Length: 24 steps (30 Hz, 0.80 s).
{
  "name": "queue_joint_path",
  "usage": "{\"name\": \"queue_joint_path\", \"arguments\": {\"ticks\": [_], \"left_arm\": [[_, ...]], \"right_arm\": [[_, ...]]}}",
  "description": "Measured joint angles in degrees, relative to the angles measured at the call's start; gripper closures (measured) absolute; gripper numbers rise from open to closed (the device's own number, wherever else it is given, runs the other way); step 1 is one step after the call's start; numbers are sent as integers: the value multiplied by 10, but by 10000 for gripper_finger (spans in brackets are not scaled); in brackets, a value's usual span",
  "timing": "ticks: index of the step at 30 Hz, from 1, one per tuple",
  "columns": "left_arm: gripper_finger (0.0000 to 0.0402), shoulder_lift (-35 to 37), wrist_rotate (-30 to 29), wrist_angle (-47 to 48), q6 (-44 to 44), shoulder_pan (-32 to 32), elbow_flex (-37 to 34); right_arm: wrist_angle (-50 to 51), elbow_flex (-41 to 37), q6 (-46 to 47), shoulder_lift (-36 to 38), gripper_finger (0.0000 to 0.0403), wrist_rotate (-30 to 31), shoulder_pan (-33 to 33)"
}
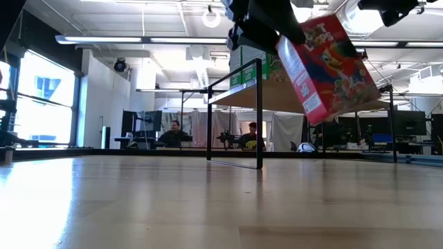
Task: Stack cereal on shelf
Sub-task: Put the red cereal box on the shelf and aligned with the other red cereal boxes
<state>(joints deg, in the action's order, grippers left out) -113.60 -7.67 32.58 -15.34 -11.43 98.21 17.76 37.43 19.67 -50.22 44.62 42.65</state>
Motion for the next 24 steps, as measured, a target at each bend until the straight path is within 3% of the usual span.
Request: {"name": "queue_joint_path", "arguments": {"ticks": [17, 24], "left_arm": [[243, -20, 8, 6, -5, 4, -1], [243, -20, -48, 26, -5, -8, -1]], "right_arm": [[4, 0, 39, -9, 402, -4, -12], [-4, 0, 48, -41, 402, -14, -28]]}}
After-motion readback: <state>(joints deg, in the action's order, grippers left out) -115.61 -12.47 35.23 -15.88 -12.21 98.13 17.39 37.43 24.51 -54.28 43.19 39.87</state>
